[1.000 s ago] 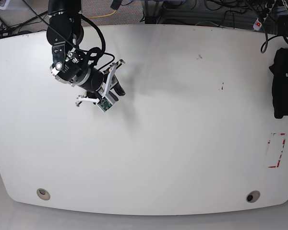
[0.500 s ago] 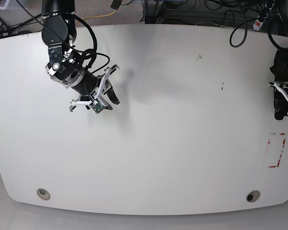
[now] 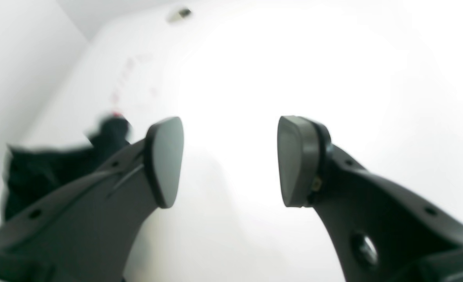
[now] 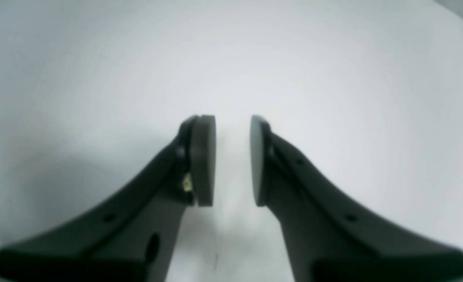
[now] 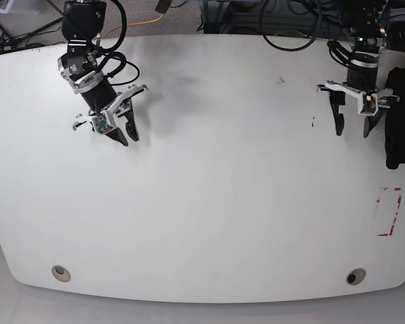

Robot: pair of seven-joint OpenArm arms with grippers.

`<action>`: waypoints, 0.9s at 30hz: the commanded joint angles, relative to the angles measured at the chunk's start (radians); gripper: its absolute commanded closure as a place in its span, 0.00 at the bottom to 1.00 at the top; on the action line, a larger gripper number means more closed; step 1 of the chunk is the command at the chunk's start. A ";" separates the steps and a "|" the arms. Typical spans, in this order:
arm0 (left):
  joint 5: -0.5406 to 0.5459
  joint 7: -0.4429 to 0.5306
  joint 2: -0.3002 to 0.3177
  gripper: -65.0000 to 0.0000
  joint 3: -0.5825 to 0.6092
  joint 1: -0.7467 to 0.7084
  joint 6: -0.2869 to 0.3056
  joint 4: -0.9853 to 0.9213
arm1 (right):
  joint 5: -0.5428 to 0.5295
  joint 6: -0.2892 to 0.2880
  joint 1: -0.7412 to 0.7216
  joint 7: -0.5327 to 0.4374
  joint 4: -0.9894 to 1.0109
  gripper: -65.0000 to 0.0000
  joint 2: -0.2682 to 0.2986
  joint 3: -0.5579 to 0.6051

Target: Fold the T-shirt properly

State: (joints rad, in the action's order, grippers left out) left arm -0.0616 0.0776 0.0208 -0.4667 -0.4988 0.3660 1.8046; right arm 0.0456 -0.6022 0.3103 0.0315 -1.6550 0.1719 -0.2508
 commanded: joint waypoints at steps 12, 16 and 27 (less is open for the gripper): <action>0.013 0.038 -0.178 0.47 0.069 -0.444 -0.008 0.129 | -0.204 -0.002 0.316 -0.029 -0.044 0.78 0.013 -0.141; 0.015 0.037 -0.178 0.47 0.092 -0.568 -0.008 0.123 | -0.215 -0.002 0.456 -0.029 -0.109 0.78 0.008 -0.140; 0.010 0.034 -0.140 0.46 0.112 -0.674 -0.008 -0.091 | -0.212 -0.009 0.763 -0.029 -0.133 0.78 -0.070 -0.134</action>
State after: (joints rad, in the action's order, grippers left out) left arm -0.0559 0.0929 -0.1501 -0.3580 -1.1637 0.3546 1.7615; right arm -0.1543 -0.6018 1.0424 0.0292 -1.7882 0.1085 -0.3851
